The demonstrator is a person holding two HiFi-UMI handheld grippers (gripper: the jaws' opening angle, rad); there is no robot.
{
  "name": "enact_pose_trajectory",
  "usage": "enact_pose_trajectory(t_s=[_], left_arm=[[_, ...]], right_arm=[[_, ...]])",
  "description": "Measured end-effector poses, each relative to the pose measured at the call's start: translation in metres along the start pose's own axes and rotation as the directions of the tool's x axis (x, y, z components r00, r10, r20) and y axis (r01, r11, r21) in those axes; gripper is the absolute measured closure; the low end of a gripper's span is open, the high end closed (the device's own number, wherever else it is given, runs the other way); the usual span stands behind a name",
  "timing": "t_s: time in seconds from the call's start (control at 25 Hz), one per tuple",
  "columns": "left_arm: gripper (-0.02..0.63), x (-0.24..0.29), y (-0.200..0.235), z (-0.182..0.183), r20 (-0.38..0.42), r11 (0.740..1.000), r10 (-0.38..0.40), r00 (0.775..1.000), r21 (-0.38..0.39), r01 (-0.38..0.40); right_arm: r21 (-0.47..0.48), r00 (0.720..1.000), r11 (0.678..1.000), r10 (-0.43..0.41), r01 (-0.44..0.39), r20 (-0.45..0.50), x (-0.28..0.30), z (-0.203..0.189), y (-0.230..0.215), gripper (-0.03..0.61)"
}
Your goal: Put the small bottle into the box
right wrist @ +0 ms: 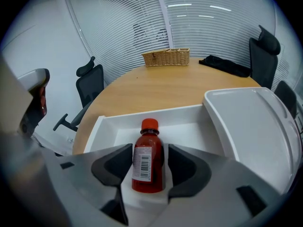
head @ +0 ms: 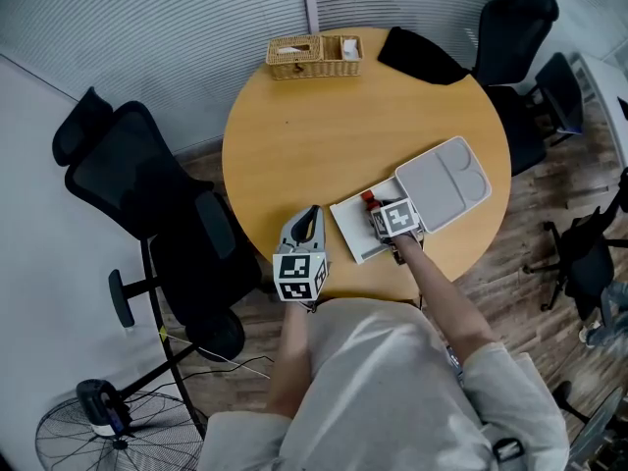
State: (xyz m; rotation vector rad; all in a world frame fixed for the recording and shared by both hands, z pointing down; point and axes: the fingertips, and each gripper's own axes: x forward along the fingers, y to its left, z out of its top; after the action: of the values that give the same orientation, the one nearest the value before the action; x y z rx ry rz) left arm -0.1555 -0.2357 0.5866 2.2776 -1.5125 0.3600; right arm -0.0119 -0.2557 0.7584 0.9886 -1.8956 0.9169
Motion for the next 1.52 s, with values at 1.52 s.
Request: enact_pose_trajectory(t_s=[1.52], left_arm=[[0.584,-0.055,-0.062,-0.024,-0.024,0.995,0.09,0.996,-0.04,-0.091]], right_arm=[[-0.092,0.945,0.988,0.147,-0.125,0.291,-0.137,-0.002,0.038,0.327]])
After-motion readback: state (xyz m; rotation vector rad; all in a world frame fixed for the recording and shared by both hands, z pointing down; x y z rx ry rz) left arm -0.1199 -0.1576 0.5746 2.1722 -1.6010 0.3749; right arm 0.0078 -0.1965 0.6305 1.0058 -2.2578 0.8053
